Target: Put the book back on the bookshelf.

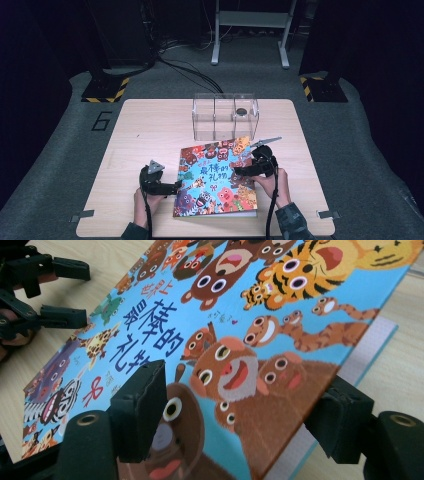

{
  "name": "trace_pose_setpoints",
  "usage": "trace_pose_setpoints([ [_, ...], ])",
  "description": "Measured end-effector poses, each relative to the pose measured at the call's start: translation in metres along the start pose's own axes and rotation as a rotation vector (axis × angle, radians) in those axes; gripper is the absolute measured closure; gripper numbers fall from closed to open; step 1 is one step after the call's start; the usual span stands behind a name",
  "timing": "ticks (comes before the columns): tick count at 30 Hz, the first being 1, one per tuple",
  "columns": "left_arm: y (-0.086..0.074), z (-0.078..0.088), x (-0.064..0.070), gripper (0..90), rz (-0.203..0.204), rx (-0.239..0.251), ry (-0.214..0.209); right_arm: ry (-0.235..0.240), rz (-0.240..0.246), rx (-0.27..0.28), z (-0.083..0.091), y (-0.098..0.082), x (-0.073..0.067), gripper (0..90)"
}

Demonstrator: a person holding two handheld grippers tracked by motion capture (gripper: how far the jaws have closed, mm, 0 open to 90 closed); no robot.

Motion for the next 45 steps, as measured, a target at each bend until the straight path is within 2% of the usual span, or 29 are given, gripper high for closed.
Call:
trace_pose_setpoints([
  [10,0.000,0.001,-0.001,0.1,-0.006,-0.001,-0.018,0.056,-0.006,-0.002,-0.006,0.023,0.002,28.8],
  [18,-0.001,0.001,-0.001,0.1,-0.009,0.001,-0.026,0.059,0.008,-0.009,-0.013,0.039,0.002,29.6],
  [23,-0.001,0.001,-0.001,0.2,-0.009,0.000,-0.027,0.042,0.031,-0.004,-0.017,0.045,0.003,30.0],
  [34,-0.001,0.002,-0.001,0.2,-0.021,-0.003,-0.035,0.024,0.033,0.007,-0.019,0.048,0.008,35.9],
  [38,-0.001,0.001,-0.001,0.1,-0.021,-0.003,-0.035,0.036,0.028,0.017,-0.018,0.048,0.008,38.4],
  [41,-0.001,0.002,-0.001,0.1,-0.017,-0.005,-0.040,0.065,0.010,0.033,-0.016,0.048,0.007,42.8],
  [42,-0.001,0.003,-0.001,0.1,-0.016,-0.016,-0.047,0.071,0.012,0.037,-0.015,0.047,0.007,43.5],
  [43,-0.001,0.001,-0.001,0.2,-0.011,0.002,-0.040,0.072,0.021,0.042,-0.015,0.048,0.008,44.3],
  [44,-0.001,0.001,-0.001,0.2,-0.012,0.000,-0.041,0.078,0.016,0.046,-0.015,0.048,0.007,45.0],
  [45,-0.001,0.001,-0.001,0.2,-0.011,0.001,-0.041,0.081,0.032,0.057,-0.015,0.048,0.008,45.6],
])
Point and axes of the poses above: each handheld gripper's, and its own axes: z roughly backward along the jaws, y roughly out of its top, x roughly to its right, the point moved 4 cm from there along -z, roughly forward along the jaws, and after that the axes turned 1 degree about -y, right-handed, at the moved point
